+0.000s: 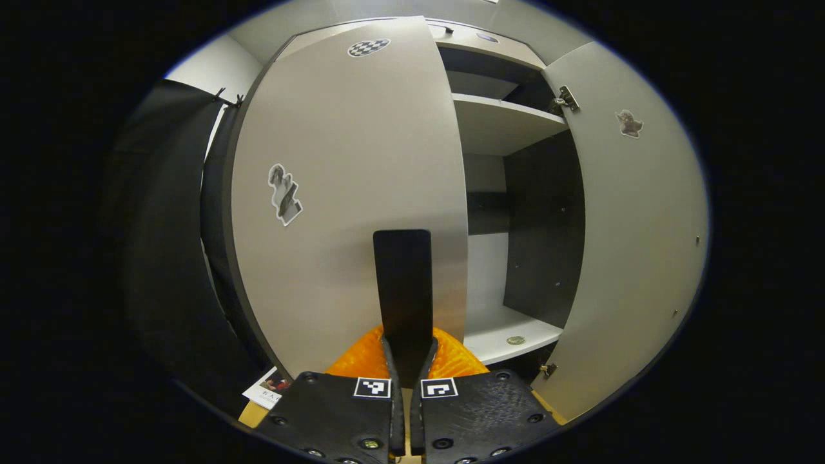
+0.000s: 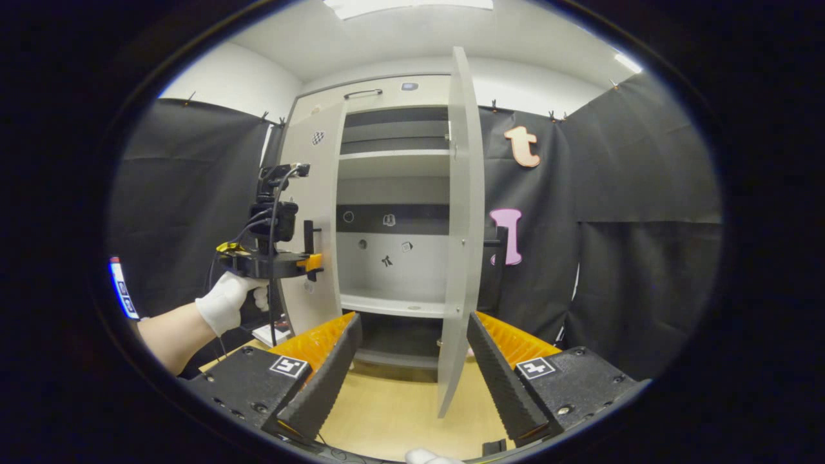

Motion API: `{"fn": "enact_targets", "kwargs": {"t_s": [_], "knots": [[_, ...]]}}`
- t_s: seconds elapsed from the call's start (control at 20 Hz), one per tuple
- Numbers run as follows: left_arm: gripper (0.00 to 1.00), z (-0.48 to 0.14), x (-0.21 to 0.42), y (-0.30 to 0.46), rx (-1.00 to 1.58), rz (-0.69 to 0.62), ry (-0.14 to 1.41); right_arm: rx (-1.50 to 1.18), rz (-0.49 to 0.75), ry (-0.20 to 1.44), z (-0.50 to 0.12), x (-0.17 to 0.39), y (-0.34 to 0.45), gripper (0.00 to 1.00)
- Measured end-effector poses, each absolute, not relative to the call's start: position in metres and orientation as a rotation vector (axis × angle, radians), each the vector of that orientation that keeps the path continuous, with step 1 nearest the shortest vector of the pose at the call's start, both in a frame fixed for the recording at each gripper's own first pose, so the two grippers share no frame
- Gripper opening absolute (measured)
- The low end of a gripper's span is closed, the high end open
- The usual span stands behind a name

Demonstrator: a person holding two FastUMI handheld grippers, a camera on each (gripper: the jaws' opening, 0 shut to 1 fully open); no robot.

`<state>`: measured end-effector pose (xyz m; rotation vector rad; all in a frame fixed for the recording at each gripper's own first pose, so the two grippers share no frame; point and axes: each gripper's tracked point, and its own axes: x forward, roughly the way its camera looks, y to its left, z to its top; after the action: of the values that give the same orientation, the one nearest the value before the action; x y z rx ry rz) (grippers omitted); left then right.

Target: Open the right door of the double-door shoe cabinet with the right hand, and open the left door with the left hand.

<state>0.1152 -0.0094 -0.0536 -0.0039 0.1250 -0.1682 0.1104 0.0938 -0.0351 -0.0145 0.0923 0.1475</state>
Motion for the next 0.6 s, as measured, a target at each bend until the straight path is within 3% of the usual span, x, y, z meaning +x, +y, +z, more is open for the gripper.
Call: {"fn": "enact_targets", "kwargs": {"t_s": [0.6], "knots": [[0.02, -0.052, 0.086, 0.016, 0.011, -0.149, 0.117, -0.017, 0.209, 0.090, -0.040, 0.092, 0.131, 1.00]]}}
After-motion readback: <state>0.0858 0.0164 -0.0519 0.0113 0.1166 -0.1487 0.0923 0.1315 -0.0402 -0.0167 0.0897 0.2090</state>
